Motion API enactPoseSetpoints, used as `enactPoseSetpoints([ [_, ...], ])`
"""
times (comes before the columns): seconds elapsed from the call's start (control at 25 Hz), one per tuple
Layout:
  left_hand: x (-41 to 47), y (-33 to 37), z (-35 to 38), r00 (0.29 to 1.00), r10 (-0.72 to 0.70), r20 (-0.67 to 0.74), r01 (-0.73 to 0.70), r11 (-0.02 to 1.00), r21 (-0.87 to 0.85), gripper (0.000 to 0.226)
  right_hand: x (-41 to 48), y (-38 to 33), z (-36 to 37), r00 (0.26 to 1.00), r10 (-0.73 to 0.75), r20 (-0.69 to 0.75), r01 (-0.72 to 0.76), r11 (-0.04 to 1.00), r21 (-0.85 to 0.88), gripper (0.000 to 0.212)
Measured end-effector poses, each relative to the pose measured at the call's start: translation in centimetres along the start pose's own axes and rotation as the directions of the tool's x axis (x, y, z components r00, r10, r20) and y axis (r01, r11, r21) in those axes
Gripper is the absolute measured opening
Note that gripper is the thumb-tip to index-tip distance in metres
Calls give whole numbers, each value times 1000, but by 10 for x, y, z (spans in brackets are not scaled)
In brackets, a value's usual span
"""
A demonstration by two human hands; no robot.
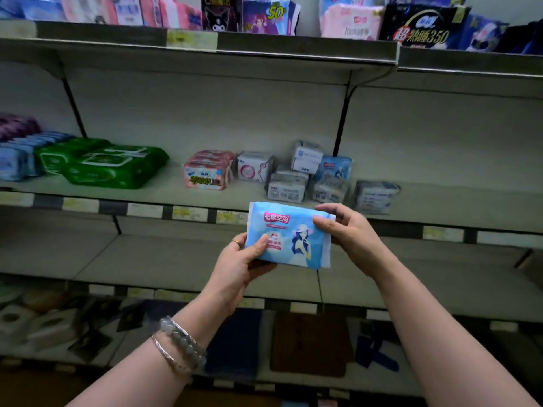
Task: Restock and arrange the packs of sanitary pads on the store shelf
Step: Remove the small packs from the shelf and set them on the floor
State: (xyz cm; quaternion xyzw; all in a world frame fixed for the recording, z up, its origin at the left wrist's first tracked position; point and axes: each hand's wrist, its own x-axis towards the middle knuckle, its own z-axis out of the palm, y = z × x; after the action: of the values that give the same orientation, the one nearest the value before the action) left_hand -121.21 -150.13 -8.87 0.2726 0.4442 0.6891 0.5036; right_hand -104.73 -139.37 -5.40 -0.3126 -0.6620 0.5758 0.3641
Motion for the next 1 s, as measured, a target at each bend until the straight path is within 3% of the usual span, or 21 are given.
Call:
enactPoseSetpoints([
  [0.16,-30,-25,-11,992,-126,0,126,992,-12,23,-40,14,5,998,41,-49,-42,999,-21,10],
  [0.36,-50,-39,1,986,-155,68,141,975,172,50,-71,17,-18,989,80,-125,-78,997,25,5],
  [0.64,-59,-92,44,971,-239,24,221,928,300,29,-113,54,-75,971,180,-156,-172,983,60,9],
  [1.0,-60,-178,58,961,-266,-81,278,905,322,16,-123,132,-119,949,295,-109,-288,954,79,9],
])
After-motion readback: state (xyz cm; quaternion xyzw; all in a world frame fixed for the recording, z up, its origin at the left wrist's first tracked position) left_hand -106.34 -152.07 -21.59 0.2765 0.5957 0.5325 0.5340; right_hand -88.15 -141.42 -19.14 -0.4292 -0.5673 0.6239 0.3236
